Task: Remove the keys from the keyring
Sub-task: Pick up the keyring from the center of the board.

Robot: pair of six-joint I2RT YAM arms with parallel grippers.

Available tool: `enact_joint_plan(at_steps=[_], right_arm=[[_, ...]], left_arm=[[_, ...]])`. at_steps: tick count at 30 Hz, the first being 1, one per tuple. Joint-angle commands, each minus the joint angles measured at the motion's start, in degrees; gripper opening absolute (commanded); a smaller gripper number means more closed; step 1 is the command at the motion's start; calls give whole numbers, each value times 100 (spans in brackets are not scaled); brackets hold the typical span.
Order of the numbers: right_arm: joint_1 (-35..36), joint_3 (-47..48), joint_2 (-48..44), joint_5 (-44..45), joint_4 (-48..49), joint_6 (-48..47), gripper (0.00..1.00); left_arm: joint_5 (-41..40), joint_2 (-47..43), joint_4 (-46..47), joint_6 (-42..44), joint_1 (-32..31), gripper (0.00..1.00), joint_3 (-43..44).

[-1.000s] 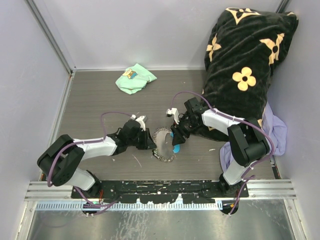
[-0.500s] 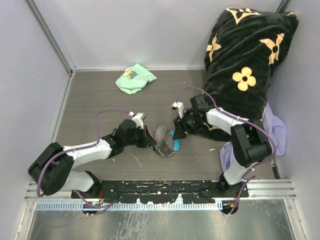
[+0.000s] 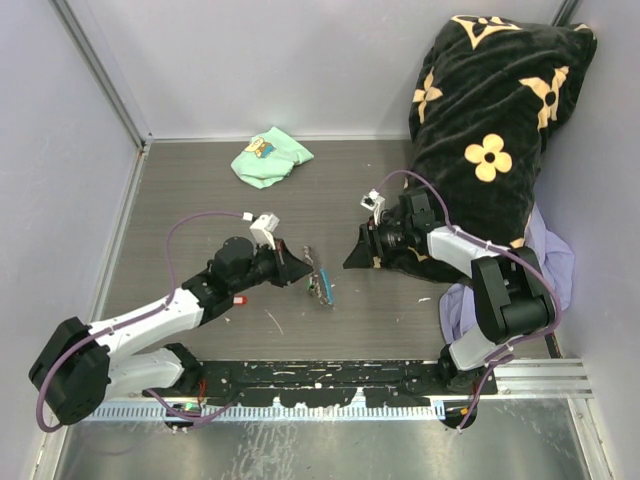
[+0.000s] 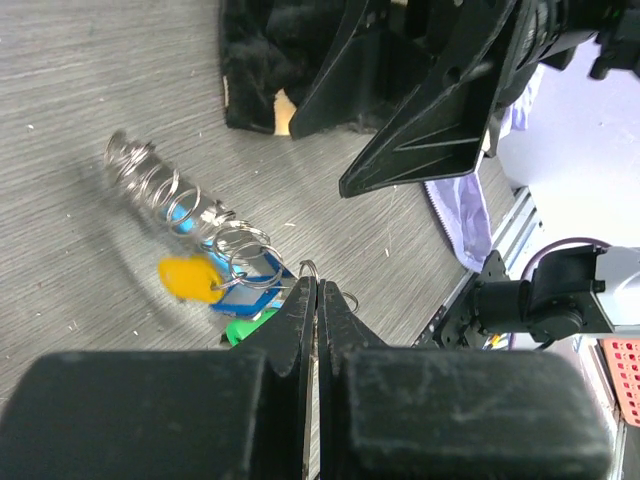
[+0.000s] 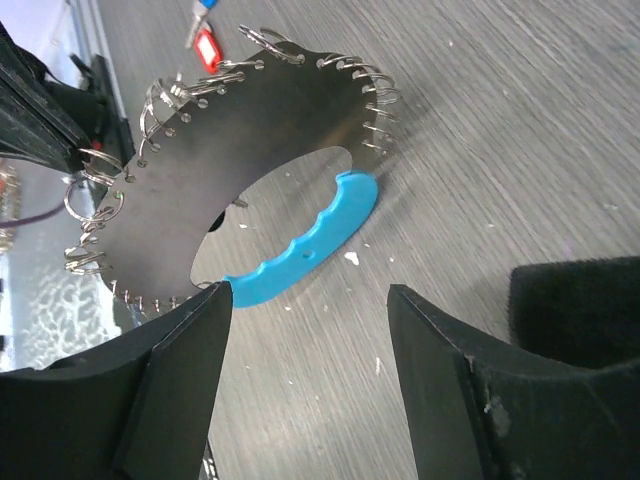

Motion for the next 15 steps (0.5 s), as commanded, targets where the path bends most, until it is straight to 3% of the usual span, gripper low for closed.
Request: enact_joint_plan(at_steps=[1, 4, 9, 15], right_arm=[[4, -228, -84, -548, 1209, 963, 69], [4, -537, -131, -576, 2106, 1788, 69], [11, -1317, -80, -263, 4259, 4107, 72], [49, -1281, 225, -367, 4790, 5277, 73]], left_arm=[[-169, -433, 312, 5, 22, 0, 215], [-235, -599, 145, 39, 31, 0, 318], [-205, -720, 26, 4, 120, 0, 525], [-233, -773, -136, 28, 230, 0, 973]])
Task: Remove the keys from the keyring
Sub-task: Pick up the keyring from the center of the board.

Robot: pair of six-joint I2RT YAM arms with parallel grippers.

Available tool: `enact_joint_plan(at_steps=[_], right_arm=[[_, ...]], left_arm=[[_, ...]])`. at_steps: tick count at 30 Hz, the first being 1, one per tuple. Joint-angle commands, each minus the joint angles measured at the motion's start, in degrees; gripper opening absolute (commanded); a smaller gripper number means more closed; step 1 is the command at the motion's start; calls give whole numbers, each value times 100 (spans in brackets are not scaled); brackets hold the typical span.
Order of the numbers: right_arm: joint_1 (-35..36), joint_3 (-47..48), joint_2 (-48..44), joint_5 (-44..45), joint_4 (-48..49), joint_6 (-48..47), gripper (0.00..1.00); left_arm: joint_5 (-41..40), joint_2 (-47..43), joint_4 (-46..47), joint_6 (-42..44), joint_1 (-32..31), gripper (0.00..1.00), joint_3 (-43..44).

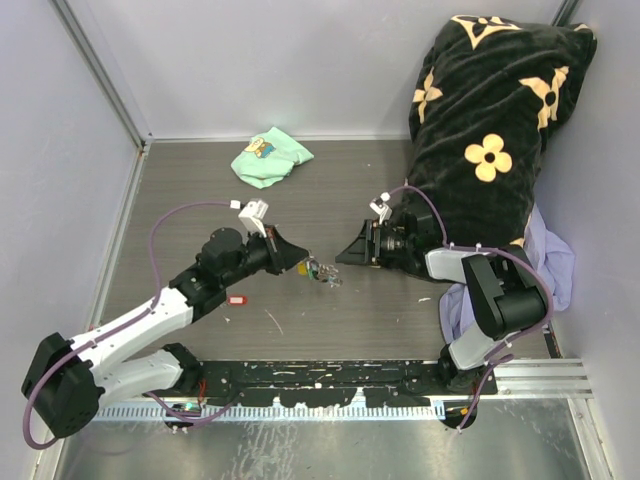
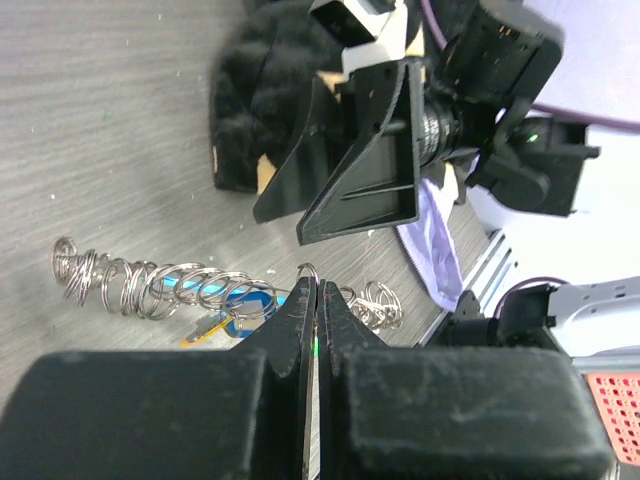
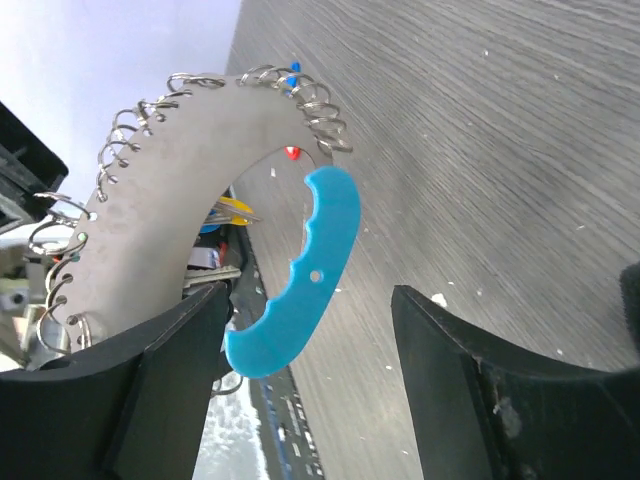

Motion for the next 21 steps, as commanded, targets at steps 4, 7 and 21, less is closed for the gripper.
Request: enact_joint_plan(at_steps=[4, 7, 21], right_arm=[[76, 90, 177, -212, 1600, 2035, 77], [217, 220, 183, -179, 1562, 2567, 81], [706, 420, 502, -393, 2358, 4639, 82]], left_arm=[[-26, -181, 364, 201, 74, 0, 821], [88, -75, 408, 395, 79, 0, 1032], [294, 256, 618, 549, 79, 0, 1545]])
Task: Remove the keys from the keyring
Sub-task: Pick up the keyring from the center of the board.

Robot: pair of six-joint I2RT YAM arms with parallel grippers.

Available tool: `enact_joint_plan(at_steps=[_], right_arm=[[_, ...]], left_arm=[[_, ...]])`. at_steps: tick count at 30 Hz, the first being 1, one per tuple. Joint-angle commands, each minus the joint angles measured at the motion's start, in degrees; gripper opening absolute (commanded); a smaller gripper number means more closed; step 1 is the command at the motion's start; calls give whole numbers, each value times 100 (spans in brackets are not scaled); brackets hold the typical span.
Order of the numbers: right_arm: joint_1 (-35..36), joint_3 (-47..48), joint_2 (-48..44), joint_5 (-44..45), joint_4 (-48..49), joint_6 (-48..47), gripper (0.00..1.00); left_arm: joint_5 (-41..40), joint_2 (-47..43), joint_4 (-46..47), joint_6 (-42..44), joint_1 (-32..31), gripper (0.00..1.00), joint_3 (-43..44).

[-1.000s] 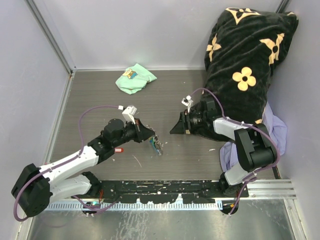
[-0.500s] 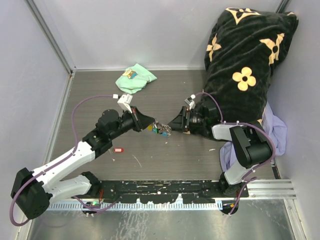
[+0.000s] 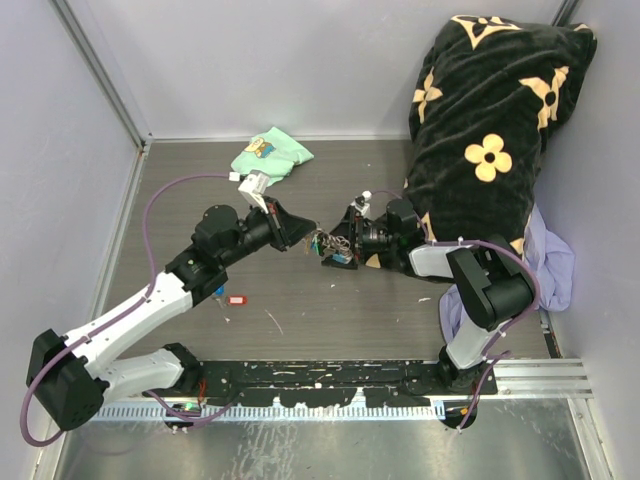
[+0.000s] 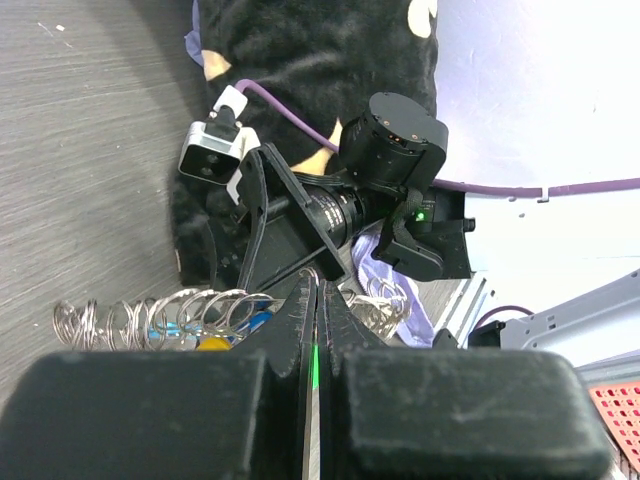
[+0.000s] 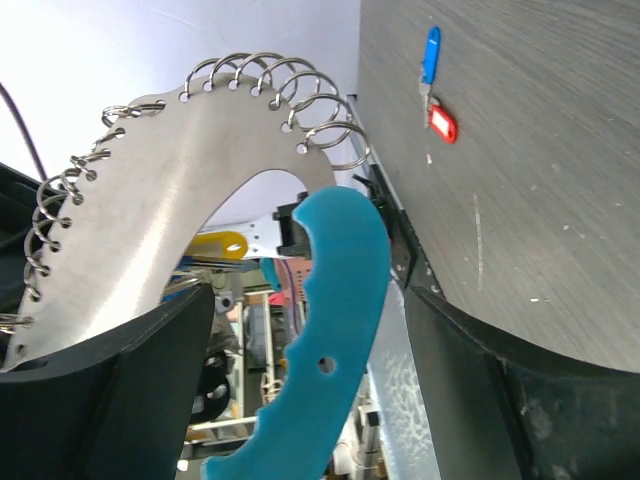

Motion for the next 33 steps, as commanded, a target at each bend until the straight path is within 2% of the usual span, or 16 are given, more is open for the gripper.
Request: enact_joint_plan(at_steps=[1, 8, 14, 21, 27, 33], right_arm=[[-8, 32, -13, -200, 892, 869, 82], [-10, -17, -66, -235, 1278, 1249, 75], [-7, -20, -49, -220, 1333, 1246, 68], [-4, -86, -44, -92, 1403, 1127, 55], [-7, -96, -92, -61, 1468, 1031, 51], [-22, -100, -104, -41, 1474, 871, 38]], left_arm=[[113, -21, 695, 69, 18, 0, 263], [187, 56, 941, -26, 20, 0, 91], [172, 20, 1007, -12, 20, 0, -31], [180, -31, 1010, 3, 22, 0, -107], [203, -97, 1039, -59, 18, 0, -142], [192, -207, 975, -53, 23, 0, -187]])
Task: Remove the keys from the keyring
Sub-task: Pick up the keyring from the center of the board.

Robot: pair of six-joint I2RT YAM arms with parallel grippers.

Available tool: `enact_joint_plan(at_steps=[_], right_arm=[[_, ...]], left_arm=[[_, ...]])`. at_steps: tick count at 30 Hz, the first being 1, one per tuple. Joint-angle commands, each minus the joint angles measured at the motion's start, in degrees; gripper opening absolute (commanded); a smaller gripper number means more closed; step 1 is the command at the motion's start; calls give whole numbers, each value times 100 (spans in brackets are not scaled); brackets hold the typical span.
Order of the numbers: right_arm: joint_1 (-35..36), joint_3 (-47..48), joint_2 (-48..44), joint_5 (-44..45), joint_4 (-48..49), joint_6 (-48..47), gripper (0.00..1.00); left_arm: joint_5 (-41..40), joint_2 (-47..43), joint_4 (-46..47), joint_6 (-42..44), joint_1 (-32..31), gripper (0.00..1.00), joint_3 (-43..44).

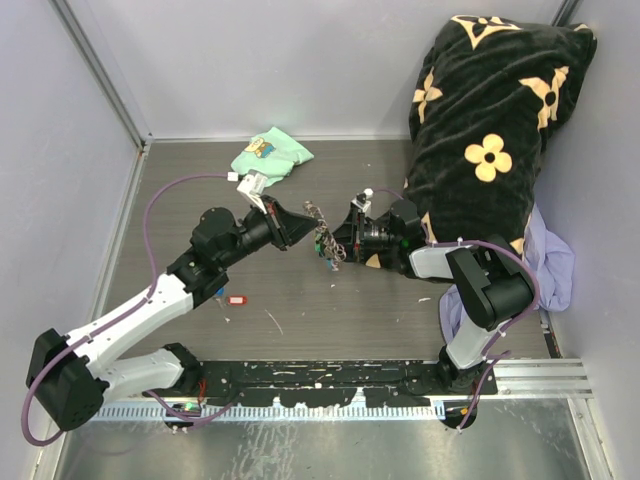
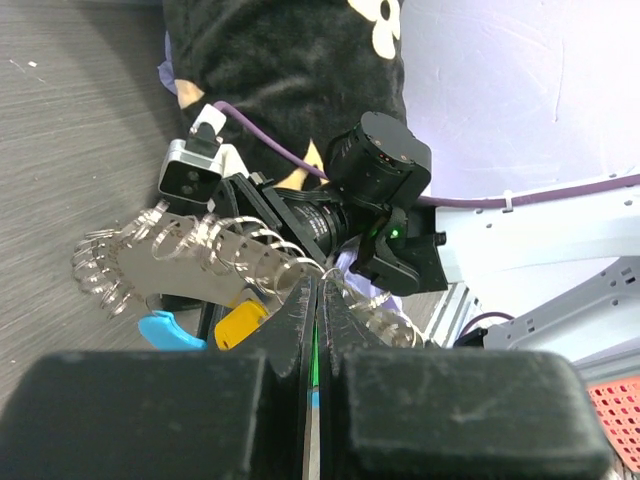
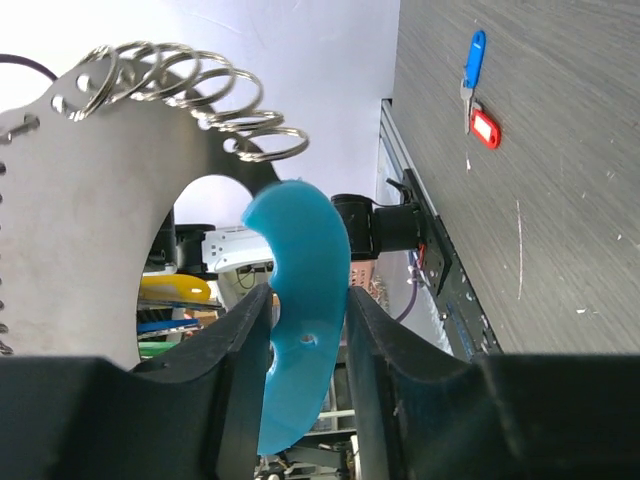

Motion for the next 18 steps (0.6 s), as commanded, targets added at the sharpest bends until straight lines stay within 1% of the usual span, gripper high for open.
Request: enact_joint_plan(at_steps=[1, 7, 10, 11, 14, 15, 18], right_arm=[[-27, 15, -139, 12, 443, -206, 36], [-118, 94, -294, 45, -21, -741, 28], [-191, 183, -462, 106, -575, -1247, 26], [-212, 226, -534, 142, -710, -1450, 25], [-259, 403, -776, 275, -1610, -2319, 23], [-273, 458, -849, 347, -1861, -2586, 24], [-301, 609, -1001, 526, -2473, -3185, 23]], left_arm=[[46, -254, 335, -3, 18, 0, -37], [65, -373, 234, -1, 20, 0, -52], [48, -442, 160, -32, 21, 0, -50], [42, -467, 113, -44, 18, 2, -43], [-12, -555, -45, -87, 22, 14, -52], [-25, -610, -85, -102, 21, 16, -65], [-106, -780, -211, -138, 25, 25, -165]])
